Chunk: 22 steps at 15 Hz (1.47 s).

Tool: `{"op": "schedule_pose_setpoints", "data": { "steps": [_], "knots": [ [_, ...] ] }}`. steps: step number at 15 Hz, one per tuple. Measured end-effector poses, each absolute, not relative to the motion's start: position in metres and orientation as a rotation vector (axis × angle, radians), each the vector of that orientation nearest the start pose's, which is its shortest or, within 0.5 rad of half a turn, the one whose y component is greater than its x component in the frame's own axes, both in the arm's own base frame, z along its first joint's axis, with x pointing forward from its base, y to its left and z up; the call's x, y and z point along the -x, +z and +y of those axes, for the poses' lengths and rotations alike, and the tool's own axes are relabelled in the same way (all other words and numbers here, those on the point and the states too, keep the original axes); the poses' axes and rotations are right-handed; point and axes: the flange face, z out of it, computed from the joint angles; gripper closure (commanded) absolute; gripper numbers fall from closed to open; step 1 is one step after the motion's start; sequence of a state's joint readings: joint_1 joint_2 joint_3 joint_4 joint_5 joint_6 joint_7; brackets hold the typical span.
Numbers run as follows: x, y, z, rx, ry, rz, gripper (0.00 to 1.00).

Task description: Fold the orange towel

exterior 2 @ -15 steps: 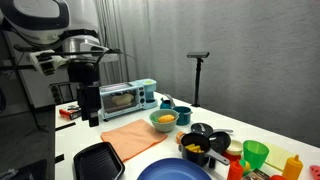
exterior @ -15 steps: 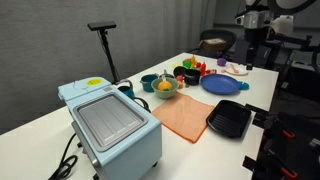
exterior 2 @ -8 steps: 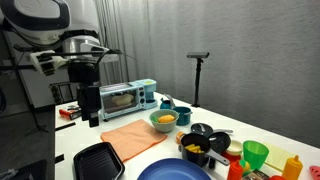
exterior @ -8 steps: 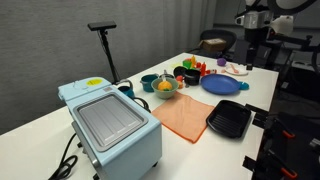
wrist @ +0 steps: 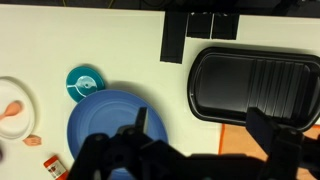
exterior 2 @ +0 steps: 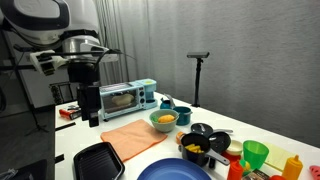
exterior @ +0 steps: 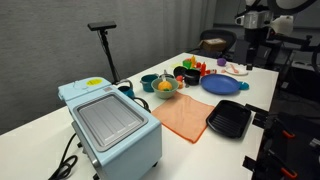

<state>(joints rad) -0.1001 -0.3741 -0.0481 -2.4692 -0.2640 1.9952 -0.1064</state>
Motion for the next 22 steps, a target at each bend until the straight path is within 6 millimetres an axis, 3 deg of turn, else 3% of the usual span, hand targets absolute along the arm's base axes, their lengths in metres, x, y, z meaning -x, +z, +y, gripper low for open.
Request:
{"op": "schedule_pose_setpoints", "data": {
  "steps": [4,6,9,11,14,17,22],
  "knots": [
    [-0.413,0.422,-0.070,3.336,0.169,-0.185,0.00],
    [-0.433,0.416,-0.045,3.324,0.079,-0.321,0.00],
    [-0.467,0.401,0.012,3.244,-0.038,-0.552,0.00],
    [-0.486,0.386,0.045,3.147,-0.050,-0.668,0.00],
    [-0.505,0.365,0.074,3.027,0.026,-0.819,0.00],
    [-0.516,0.343,0.094,3.060,0.106,-0.994,0.00],
    [-0.512,0.308,0.138,3.024,0.221,-1.254,0.00]
  ]
}}
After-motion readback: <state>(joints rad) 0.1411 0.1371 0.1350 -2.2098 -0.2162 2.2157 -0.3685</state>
